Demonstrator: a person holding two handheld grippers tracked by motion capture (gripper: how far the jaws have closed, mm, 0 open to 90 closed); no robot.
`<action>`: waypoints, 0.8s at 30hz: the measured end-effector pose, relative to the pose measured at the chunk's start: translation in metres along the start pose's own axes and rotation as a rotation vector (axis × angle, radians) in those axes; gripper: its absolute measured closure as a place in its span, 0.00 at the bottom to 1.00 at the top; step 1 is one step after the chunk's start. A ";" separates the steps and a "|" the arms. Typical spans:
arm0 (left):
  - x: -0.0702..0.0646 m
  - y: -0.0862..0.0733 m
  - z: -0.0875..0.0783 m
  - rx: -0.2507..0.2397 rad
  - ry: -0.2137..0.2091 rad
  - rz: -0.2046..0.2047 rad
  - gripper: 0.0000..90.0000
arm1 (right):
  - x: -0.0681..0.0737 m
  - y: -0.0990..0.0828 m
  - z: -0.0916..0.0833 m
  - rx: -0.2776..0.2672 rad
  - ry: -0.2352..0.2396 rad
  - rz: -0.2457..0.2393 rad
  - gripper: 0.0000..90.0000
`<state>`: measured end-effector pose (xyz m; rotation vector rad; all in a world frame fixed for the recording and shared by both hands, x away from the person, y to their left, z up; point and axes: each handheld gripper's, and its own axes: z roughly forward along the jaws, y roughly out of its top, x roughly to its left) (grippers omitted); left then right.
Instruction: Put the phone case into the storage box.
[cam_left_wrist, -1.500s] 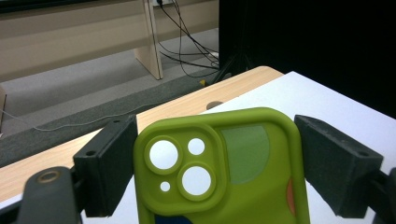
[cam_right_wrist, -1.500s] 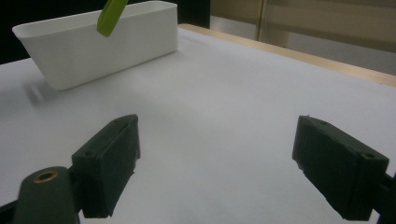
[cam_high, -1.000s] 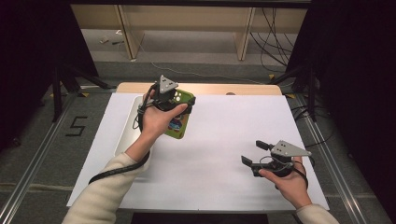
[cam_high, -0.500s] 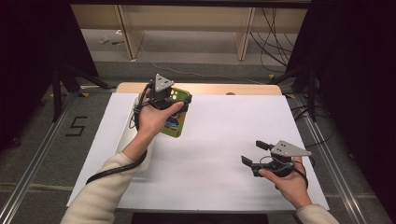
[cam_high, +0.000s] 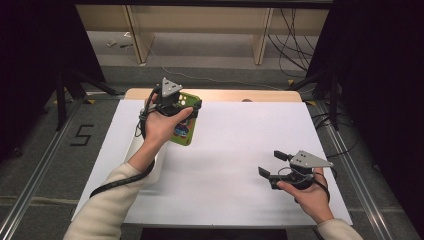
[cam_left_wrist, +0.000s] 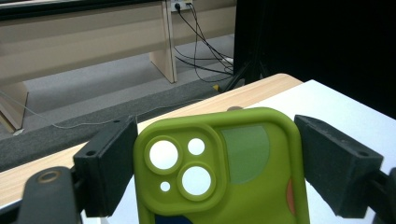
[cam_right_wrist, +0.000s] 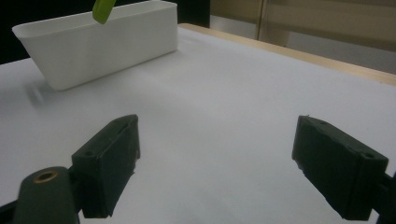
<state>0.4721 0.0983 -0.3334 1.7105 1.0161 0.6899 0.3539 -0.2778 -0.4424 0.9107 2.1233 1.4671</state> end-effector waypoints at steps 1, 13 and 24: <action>0.001 0.000 0.000 0.000 0.001 0.000 0.18 | 0.000 0.000 0.000 -0.001 0.000 -0.001 0.18; 0.006 0.000 -0.003 -0.005 0.018 -0.005 0.18 | 0.000 0.000 0.000 -0.001 0.000 -0.001 0.18; 0.011 0.001 -0.006 -0.010 0.029 -0.012 0.18 | 0.000 0.000 0.000 -0.002 0.000 -0.001 0.18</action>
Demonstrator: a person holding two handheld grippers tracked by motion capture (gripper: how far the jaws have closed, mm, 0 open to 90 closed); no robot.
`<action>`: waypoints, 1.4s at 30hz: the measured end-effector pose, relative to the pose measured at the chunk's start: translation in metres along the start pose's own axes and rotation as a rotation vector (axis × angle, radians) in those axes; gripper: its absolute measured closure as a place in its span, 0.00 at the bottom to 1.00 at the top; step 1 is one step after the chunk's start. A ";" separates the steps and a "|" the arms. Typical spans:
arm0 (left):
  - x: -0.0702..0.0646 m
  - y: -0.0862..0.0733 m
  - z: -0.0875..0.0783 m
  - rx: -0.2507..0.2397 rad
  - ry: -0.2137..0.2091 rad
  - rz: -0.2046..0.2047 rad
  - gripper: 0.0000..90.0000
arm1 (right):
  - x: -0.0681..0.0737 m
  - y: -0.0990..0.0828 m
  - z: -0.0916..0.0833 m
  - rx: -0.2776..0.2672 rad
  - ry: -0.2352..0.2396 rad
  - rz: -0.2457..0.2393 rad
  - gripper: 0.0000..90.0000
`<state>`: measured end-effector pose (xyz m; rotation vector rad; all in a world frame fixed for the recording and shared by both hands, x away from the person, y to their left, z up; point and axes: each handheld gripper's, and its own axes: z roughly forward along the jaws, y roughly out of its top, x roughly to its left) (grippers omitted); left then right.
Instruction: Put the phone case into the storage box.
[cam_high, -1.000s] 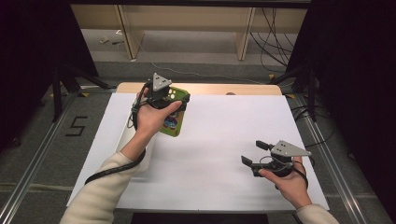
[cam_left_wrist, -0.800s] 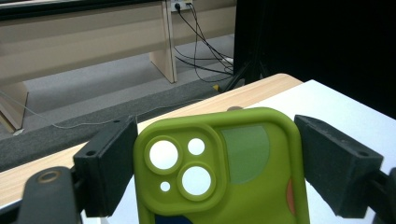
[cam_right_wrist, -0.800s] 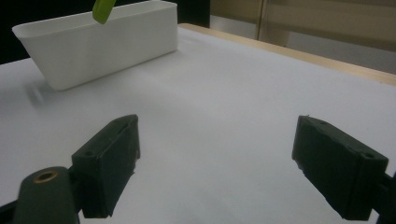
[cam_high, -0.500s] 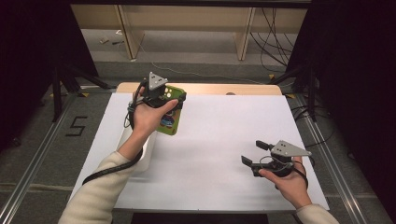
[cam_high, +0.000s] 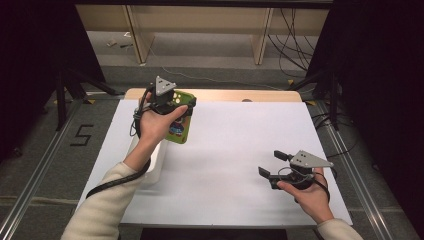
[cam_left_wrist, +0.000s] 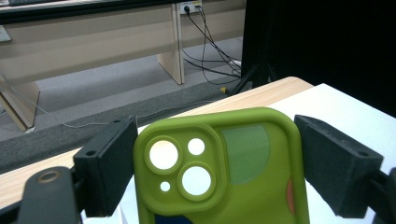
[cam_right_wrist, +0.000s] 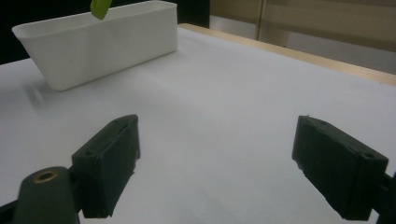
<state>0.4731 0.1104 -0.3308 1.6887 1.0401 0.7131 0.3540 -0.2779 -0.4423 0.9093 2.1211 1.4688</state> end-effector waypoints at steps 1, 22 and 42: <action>0.001 0.000 -0.001 0.001 0.001 0.002 0.18 | 0.000 0.000 0.000 0.001 0.000 0.000 0.18; 0.011 0.002 -0.006 -0.008 0.023 -0.014 0.18 | 0.000 0.000 0.000 0.001 0.000 0.000 0.18; 0.017 0.002 -0.009 -0.011 0.037 -0.020 0.18 | 0.000 0.000 0.000 0.002 -0.001 0.000 0.18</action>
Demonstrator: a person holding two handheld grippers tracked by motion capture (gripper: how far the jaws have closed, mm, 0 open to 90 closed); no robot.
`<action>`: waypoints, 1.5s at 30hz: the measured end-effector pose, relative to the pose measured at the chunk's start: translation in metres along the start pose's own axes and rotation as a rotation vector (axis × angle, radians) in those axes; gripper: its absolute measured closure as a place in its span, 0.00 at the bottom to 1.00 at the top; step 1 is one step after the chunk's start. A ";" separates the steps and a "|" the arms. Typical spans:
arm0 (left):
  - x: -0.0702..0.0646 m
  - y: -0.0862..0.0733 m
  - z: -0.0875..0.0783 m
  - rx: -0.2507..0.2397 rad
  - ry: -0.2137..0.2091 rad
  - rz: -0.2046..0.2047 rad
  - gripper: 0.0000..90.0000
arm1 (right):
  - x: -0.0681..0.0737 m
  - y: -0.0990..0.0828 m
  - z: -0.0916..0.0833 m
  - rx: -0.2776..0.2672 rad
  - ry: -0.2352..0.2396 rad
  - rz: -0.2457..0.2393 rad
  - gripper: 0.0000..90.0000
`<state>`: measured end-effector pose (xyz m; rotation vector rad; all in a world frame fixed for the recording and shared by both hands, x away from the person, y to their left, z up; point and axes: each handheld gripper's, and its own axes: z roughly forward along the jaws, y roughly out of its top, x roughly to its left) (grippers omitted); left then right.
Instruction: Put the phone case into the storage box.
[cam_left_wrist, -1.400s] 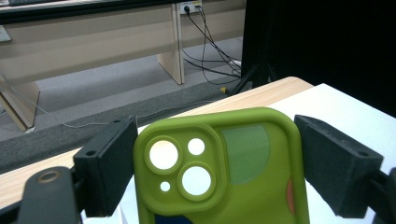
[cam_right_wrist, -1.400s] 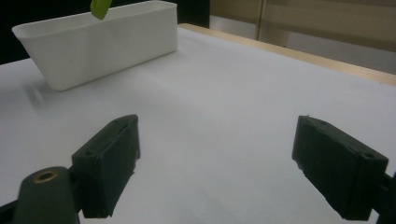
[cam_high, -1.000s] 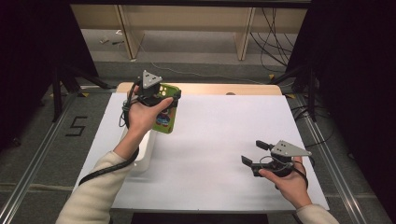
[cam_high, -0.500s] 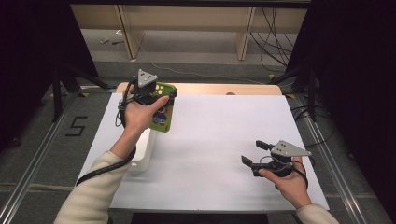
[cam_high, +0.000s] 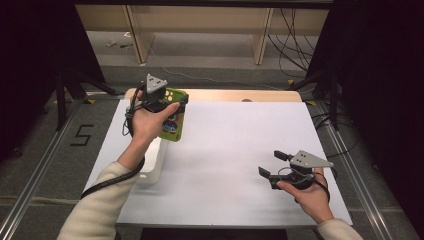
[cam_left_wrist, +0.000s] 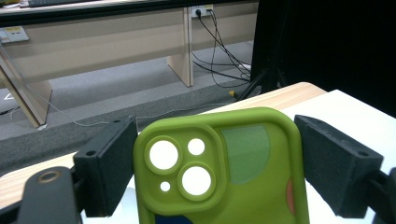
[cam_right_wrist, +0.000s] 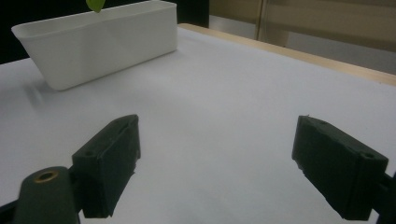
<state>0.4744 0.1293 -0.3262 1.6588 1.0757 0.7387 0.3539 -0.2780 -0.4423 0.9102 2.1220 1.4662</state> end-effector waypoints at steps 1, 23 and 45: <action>0.000 0.000 0.000 0.001 0.000 0.000 0.18 | 0.000 0.000 0.000 0.000 0.000 -0.001 0.18; 0.010 0.001 -0.002 -0.008 0.019 -0.013 0.18 | 0.000 0.000 0.000 0.000 0.001 0.000 0.18; 0.018 0.001 -0.004 -0.012 0.036 -0.031 0.18 | 0.000 0.000 0.000 0.000 0.001 0.001 0.18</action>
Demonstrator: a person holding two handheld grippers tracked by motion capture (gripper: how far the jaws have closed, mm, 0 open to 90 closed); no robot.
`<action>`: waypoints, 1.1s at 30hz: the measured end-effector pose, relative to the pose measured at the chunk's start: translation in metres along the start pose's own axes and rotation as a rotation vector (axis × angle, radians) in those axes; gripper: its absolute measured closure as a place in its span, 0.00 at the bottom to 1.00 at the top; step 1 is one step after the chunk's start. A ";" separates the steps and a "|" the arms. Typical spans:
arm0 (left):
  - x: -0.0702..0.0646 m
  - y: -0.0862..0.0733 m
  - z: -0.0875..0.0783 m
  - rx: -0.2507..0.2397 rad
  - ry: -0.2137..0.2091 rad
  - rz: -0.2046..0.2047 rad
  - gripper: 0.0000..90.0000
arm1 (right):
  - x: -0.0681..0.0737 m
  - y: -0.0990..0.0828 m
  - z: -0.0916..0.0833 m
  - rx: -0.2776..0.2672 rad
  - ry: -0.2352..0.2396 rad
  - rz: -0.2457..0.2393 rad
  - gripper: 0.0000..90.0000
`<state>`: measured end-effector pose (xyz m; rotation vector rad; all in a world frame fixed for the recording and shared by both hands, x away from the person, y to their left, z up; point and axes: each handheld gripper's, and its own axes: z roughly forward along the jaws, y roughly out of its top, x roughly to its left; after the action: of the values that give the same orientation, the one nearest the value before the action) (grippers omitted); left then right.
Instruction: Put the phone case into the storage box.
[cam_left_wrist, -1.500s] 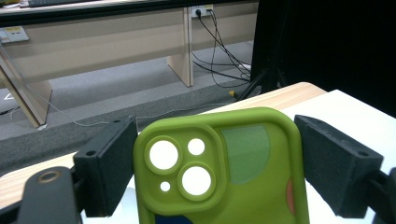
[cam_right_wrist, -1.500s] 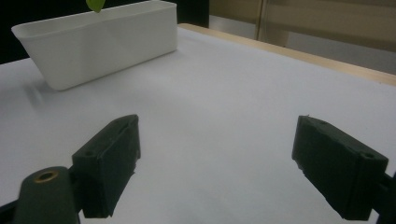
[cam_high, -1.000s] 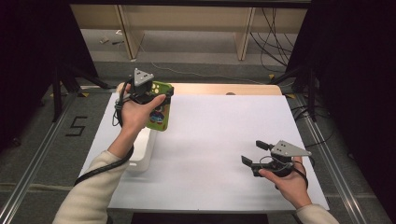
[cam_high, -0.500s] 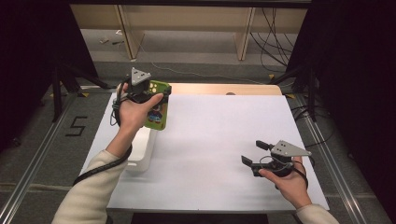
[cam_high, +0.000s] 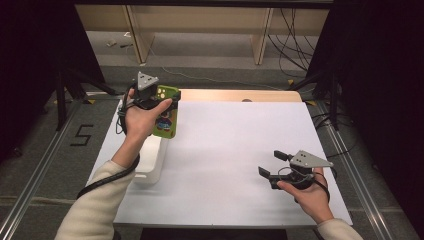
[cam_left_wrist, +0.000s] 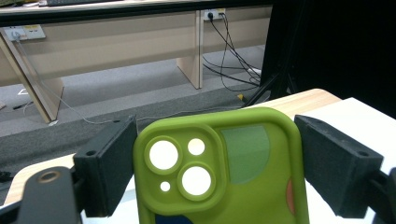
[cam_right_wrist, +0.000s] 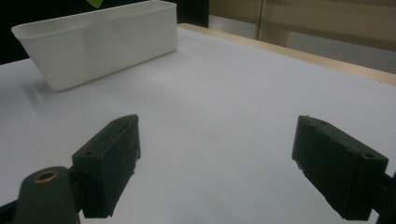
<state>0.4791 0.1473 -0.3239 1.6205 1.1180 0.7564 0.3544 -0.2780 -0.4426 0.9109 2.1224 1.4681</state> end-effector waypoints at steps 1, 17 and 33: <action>0.000 0.000 0.000 0.000 0.000 0.000 0.18 | 0.000 0.000 0.000 0.000 0.000 0.000 0.18; 0.007 0.000 -0.001 0.000 0.014 -0.005 0.18 | 0.000 0.000 0.000 0.001 0.000 0.001 0.18; 0.013 0.001 -0.002 -0.003 0.028 -0.019 0.18 | 0.000 0.000 0.000 0.002 0.000 -0.003 0.18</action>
<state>0.4827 0.1600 -0.3234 1.5989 1.1500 0.7705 0.3544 -0.2781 -0.4427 0.9088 2.1242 1.4648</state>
